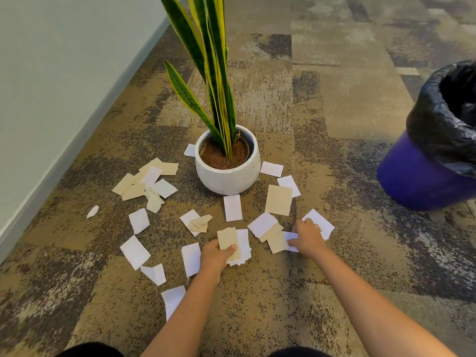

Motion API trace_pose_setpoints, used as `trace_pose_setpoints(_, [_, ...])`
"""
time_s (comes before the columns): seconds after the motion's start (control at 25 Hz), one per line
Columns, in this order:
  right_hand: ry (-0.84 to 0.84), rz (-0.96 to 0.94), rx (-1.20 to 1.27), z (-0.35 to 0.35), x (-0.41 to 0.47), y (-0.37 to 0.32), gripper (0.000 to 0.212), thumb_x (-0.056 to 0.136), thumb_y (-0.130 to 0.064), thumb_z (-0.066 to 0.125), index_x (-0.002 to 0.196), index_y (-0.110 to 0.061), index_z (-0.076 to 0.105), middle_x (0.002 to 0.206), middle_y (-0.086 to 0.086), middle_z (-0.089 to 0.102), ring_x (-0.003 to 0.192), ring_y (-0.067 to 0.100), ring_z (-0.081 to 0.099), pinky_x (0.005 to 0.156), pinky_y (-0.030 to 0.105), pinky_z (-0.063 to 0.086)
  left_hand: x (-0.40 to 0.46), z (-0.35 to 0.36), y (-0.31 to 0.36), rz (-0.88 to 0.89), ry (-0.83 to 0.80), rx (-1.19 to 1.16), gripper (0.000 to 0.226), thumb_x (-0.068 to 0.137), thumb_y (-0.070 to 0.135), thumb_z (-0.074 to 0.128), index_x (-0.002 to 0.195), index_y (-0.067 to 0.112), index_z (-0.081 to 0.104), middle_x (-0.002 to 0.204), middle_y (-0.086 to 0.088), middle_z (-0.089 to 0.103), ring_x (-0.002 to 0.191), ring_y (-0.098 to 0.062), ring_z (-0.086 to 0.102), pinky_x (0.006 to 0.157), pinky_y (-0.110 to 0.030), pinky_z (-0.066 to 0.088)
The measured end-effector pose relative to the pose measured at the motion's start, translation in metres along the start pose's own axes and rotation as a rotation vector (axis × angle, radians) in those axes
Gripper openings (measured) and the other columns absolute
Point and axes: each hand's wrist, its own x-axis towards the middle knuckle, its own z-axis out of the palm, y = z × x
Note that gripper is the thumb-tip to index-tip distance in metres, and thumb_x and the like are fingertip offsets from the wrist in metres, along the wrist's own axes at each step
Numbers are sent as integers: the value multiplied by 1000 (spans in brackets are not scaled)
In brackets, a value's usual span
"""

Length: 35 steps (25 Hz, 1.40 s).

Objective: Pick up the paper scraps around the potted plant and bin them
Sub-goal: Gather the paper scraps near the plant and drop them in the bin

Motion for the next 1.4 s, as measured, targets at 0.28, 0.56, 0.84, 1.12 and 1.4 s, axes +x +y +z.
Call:
trace_pose_setpoints(0.28, [39, 331, 370, -38, -8, 25, 20, 86, -11, 66, 102, 0, 62, 91, 17, 64, 77, 31, 65, 75, 44, 57, 4, 5, -6, -30, -26, 106, 35, 88, 7, 64, 121, -2, 59, 124, -19, 62, 113, -34, 58, 95, -44, 50])
trace_pose_setpoints(0.56, [-109, 98, 541, -34, 1, -24, 45, 86, -19, 66, 53, -15, 36, 55, 2, 29, 50, 16, 27, 52, 28, 14, 5, 6, -17, -26, -5, 203, 36, 88, 9, 64, 122, -2, 60, 123, -17, 63, 111, -31, 59, 87, -36, 49])
trace_pose_setpoints(0.84, [64, 222, 295, 10, 10, -60, 60, 75, -38, 76, 118, -6, 47, 125, 15, 43, 113, 35, 50, 85, 39, 46, 9, 12, -25, -9, 45, 252, 36, 88, 12, 64, 122, 0, 59, 123, -16, 64, 111, -31, 59, 92, -41, 51])
trace_pose_setpoints(1.12, [3, 283, 405, 21, 15, -62, 48, 76, -30, 77, 112, -5, 57, 120, 15, 61, 112, 31, 58, 79, 32, 48, 6, 15, -24, 3, 64, 277, 38, 89, 14, 64, 124, 1, 58, 124, -16, 63, 112, -33, 58, 95, -45, 50])
trace_pose_setpoints(1.4, [55, 240, 842, 16, -6, -42, 25, 81, -20, 74, 103, -10, 67, 103, 7, 65, 93, 24, 58, 68, 30, 44, -6, 30, 6, -4, -12, 141, 34, 88, 11, 65, 120, 0, 60, 118, -18, 65, 99, -29, 61, 84, -39, 53])
